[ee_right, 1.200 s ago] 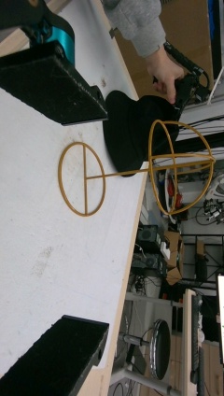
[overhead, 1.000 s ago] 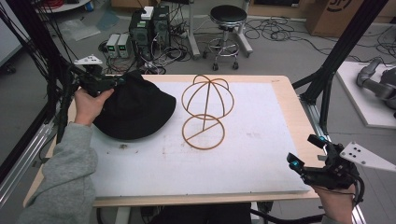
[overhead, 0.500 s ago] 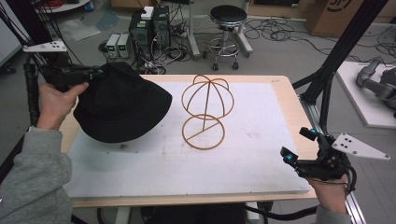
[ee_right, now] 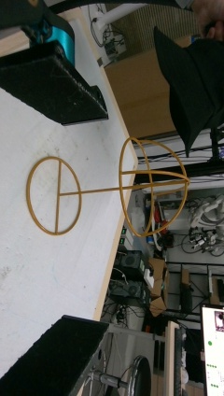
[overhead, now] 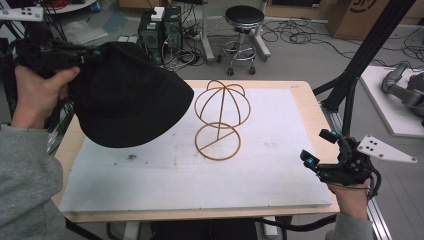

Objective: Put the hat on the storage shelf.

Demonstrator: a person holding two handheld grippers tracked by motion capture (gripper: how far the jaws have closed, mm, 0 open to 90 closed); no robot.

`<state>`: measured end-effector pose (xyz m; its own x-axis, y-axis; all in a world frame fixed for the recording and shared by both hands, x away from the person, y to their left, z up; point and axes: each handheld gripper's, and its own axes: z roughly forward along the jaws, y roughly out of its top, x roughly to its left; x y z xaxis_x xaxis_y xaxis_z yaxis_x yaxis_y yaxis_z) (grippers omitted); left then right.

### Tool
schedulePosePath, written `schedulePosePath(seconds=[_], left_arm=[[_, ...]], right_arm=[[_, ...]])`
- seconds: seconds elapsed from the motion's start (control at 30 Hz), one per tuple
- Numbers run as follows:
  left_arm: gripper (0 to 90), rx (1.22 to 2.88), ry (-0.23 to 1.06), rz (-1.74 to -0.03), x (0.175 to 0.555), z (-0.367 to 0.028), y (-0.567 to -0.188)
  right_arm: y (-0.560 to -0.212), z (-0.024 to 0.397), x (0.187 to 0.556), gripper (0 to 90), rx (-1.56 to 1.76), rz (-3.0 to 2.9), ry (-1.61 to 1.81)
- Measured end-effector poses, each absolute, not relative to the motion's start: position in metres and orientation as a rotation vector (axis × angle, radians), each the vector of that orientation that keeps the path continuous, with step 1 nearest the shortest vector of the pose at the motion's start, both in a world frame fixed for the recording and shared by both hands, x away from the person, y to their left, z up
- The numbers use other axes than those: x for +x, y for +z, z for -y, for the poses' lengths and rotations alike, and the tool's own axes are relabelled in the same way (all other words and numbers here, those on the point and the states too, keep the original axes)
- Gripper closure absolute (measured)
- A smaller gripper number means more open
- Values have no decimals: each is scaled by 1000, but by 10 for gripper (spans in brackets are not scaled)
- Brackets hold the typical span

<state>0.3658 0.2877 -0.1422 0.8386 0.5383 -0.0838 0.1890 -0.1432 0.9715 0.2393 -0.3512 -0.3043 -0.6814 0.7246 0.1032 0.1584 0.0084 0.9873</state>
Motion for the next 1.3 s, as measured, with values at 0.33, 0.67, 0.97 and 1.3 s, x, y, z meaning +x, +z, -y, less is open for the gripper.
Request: schedulePosePath(seconds=[0.33, 0.67, 0.97, 1.3], left_arm=[[880, 1752, 289, -452, 377, -225, -114], [879, 1814, 260, -413, 405, -161, -118], [879, 1870, 201, -380, 428, -103, -144], [877, 1960, 173, -337, 436, -56, -169]], right_arm=[[-302, 357, 236, 11, 901, -1832, 1727], [-302, 365, 229, 11, 913, -1805, 1737], [-302, 373, 222, 11, 924, -1791, 1732], [-303, 379, 214, 11, 944, -1774, 1725]])
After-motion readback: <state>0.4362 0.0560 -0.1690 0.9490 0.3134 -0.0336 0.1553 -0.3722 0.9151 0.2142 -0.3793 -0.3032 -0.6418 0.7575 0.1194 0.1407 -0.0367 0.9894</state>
